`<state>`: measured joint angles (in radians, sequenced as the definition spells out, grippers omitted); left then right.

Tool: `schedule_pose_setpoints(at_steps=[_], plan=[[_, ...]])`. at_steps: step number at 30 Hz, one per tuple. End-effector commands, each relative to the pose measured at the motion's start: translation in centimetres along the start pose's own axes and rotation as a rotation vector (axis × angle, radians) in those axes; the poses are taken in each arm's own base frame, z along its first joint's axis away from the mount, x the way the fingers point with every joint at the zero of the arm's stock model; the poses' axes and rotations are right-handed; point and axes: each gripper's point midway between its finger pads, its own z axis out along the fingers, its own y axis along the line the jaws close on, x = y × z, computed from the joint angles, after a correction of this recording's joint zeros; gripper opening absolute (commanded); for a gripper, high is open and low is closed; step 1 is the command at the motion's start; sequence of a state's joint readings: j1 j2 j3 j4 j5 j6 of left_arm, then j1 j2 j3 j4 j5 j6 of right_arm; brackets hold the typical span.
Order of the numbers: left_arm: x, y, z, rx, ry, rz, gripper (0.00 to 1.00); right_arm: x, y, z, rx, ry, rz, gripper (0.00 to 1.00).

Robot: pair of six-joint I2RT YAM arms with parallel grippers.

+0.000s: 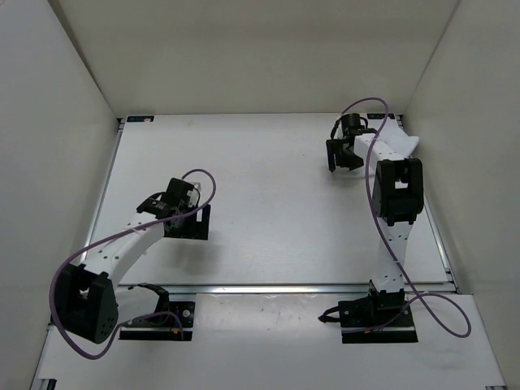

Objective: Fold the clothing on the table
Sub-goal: Move the skirt to the center of the board, then flatten the skirt out

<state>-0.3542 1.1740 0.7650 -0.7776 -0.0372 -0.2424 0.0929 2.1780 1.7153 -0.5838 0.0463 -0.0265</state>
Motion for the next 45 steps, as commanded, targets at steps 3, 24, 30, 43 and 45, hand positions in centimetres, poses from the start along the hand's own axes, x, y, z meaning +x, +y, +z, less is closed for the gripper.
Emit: schedule_pose_setpoints(at_steps=[3,24,30,43,45], plan=[[0.2,0.8,0.7,-0.055,0.036,-0.027,0.99,2.4,-1.2,-0.8,0.036,0.080,0.066,0.60],[-4.3,-4.1,-2.4,0.256,-0.200,-0.032,0.41,27.5,19.5,-14.4,-0.541,0.264,-0.066,0.00],[-5.7,-9.3,0.0,0.416,-0.118,-0.180,0.56,28.8,16.6,-16.1,-0.526,0.190,0.043,0.00],[1.1,-12.1,0.9,0.491,0.063,-0.324,0.53,27.8,16.8,-15.2,-0.492,0.192,-0.007,0.00],[1.4,-12.7,1.1,0.487,0.081,-0.290,0.53,27.9,17.0,-15.2,-0.505,0.188,-0.003,0.00]])
